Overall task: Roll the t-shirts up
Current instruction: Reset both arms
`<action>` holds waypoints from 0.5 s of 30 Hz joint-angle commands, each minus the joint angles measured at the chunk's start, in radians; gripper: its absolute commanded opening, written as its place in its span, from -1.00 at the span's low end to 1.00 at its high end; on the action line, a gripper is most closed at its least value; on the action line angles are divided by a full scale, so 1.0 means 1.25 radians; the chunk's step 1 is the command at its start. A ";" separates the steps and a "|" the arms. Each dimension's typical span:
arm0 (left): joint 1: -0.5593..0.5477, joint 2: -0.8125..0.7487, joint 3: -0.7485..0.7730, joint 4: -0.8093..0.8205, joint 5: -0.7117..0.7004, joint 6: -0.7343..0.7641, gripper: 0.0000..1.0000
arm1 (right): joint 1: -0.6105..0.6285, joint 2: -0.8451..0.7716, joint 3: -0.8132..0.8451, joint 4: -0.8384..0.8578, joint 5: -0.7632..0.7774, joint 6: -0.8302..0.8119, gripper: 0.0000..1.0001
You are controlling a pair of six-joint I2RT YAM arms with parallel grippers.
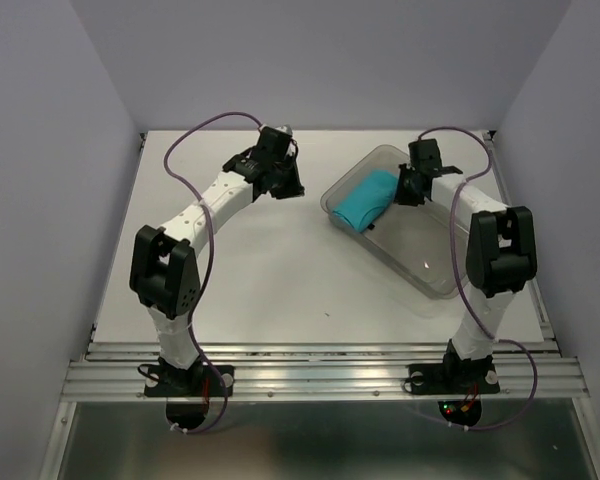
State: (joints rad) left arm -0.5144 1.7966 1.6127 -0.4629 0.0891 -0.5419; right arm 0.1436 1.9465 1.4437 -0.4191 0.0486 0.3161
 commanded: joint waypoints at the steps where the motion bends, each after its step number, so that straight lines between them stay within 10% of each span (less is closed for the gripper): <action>1: 0.019 0.038 0.030 0.017 0.012 0.027 -0.54 | -0.004 -0.107 -0.055 -0.005 -0.032 0.012 -0.55; 15: 0.027 0.018 -0.030 0.049 0.020 0.021 -0.58 | 0.036 -0.381 -0.328 0.027 0.017 0.092 -0.42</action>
State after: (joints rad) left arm -0.4805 1.9182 1.6089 -0.4370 0.1215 -0.5308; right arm 0.1841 1.6161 1.0775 -0.4175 -0.0235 0.3824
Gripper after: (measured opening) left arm 0.210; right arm 0.265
